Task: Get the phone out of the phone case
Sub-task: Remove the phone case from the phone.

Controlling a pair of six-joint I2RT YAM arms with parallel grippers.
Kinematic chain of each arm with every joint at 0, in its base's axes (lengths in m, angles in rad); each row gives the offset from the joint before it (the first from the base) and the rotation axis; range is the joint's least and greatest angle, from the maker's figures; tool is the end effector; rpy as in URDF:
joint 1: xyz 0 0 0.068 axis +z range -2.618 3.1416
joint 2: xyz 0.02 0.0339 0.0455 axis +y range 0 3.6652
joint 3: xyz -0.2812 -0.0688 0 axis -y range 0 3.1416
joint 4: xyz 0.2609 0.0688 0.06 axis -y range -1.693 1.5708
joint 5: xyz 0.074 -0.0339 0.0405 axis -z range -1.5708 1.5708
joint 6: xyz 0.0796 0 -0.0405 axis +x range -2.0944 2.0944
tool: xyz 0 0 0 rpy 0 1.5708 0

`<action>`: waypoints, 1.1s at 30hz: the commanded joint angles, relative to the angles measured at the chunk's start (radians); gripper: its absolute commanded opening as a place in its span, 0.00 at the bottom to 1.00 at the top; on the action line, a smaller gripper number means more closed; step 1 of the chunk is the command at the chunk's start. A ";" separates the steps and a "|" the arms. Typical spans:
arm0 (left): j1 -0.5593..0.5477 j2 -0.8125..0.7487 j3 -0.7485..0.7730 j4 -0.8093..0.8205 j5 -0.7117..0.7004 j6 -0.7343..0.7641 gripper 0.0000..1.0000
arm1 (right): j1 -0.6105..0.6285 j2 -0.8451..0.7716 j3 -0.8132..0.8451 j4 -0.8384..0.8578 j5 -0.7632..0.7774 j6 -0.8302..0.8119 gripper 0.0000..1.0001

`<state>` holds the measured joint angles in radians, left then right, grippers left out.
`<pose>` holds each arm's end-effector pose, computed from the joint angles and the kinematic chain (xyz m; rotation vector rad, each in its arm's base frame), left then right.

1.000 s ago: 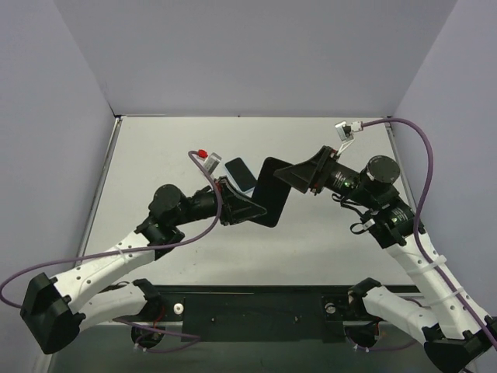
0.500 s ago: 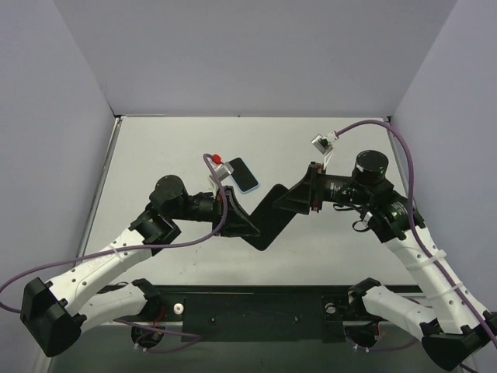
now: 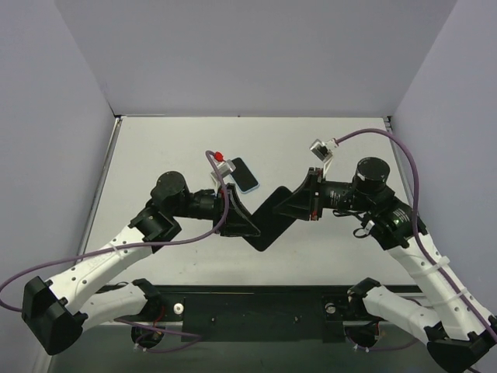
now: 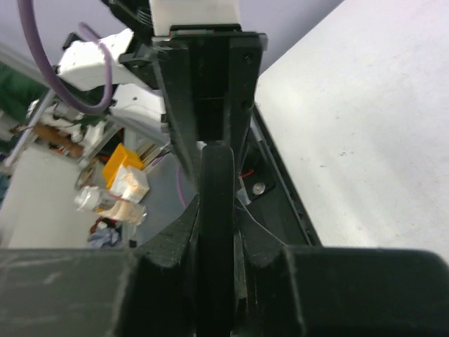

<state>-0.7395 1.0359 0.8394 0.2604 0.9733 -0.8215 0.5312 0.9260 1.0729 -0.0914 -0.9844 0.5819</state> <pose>0.1498 -0.2257 0.3709 0.8681 1.6982 -1.8706 0.1545 0.1677 0.4423 -0.8403 1.5742 1.5736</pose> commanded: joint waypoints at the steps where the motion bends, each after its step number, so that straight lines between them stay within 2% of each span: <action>1: 0.022 -0.059 0.063 -0.006 -0.197 -0.025 0.58 | 0.000 -0.084 -0.048 0.073 0.278 0.065 0.00; 2: 0.023 -0.089 0.029 -0.006 -0.297 -0.037 0.81 | -0.003 -0.105 -0.065 0.115 0.309 0.082 0.00; 3: 0.022 -0.112 0.014 -0.006 -0.347 -0.080 0.81 | -0.008 -0.113 -0.079 0.139 0.343 0.128 0.00; 5: 0.022 -0.177 -0.095 0.011 -0.543 -0.169 0.82 | -0.017 -0.144 -0.111 0.189 0.425 0.182 0.00; 7: 0.020 -0.235 -0.211 0.112 -0.704 -0.297 0.82 | -0.030 -0.167 -0.145 0.254 0.472 0.240 0.00; 9: 0.019 -0.270 -0.326 0.245 -0.778 -0.399 0.82 | -0.037 -0.179 -0.197 0.372 0.492 0.309 0.00; 10: 0.017 -0.269 -0.348 0.345 -0.783 -0.409 0.81 | -0.040 -0.177 -0.215 0.428 0.504 0.329 0.00; 13: 0.014 -0.223 -0.350 0.421 -0.722 -0.413 0.75 | -0.060 -0.153 -0.244 0.511 0.523 0.386 0.00; 16: -0.011 -0.163 -0.332 0.525 -0.682 -0.396 0.75 | -0.074 -0.133 -0.272 0.600 0.521 0.446 0.00; 21: -0.031 -0.105 -0.309 0.583 -0.685 -0.381 0.75 | -0.073 -0.102 -0.287 0.665 0.512 0.476 0.00; 26: -0.041 -0.056 -0.287 0.638 -0.682 -0.383 0.61 | -0.071 -0.102 -0.306 0.676 0.512 0.480 0.00; 33: -0.041 -0.028 -0.272 0.672 -0.697 -0.386 0.50 | -0.068 -0.105 -0.303 0.683 0.495 0.490 0.00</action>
<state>-0.7765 1.0061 0.5110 0.8345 0.2909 -1.2098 0.4587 0.8406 0.7601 0.4377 -0.4789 1.0473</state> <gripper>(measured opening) 0.515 0.108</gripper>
